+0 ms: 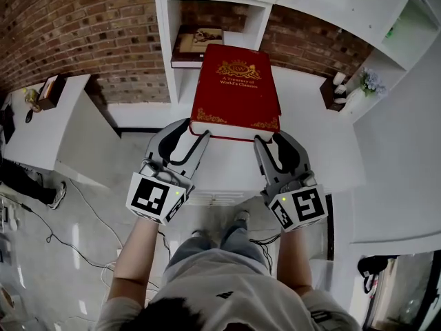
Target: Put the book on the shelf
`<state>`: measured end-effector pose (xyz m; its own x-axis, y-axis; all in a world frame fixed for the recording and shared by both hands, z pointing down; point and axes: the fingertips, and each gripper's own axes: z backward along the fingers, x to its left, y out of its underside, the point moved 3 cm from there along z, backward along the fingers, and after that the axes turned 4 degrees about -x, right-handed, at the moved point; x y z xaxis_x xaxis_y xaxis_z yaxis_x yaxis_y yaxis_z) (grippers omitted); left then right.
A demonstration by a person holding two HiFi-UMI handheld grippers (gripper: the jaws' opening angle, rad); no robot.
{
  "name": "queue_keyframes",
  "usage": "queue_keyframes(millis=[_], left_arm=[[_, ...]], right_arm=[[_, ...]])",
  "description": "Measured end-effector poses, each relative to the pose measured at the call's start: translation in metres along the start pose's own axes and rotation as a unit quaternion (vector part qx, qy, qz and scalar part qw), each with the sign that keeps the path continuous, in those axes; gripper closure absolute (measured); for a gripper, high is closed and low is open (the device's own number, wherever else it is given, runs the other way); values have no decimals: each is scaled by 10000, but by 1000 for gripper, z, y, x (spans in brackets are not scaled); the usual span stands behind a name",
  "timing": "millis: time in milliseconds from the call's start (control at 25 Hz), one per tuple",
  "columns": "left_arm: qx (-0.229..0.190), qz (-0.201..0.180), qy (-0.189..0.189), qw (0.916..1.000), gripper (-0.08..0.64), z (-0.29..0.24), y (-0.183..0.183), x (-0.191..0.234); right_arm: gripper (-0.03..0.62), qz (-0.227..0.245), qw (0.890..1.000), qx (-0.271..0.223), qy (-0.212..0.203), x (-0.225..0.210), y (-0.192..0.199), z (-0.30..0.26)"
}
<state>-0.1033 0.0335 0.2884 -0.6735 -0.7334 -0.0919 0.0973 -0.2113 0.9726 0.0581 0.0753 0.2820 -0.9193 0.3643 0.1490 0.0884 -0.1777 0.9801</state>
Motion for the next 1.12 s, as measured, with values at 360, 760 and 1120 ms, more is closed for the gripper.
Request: queue_keyframes(millis=[360,760,1120], left_arm=[[-79,-104,-281,9995,388,21,-10,22],[-186,-219,-429,9987,390,20,-9,24],[-159,-205,-484,9985,390,4,-14,66]], right_arm=[[442,11,9996,-111,-268,22,-8,-22],[442,72,9987,-285,-405,19,-4,-28],[442,14,9987,-252,-436,17,-11,-74]])
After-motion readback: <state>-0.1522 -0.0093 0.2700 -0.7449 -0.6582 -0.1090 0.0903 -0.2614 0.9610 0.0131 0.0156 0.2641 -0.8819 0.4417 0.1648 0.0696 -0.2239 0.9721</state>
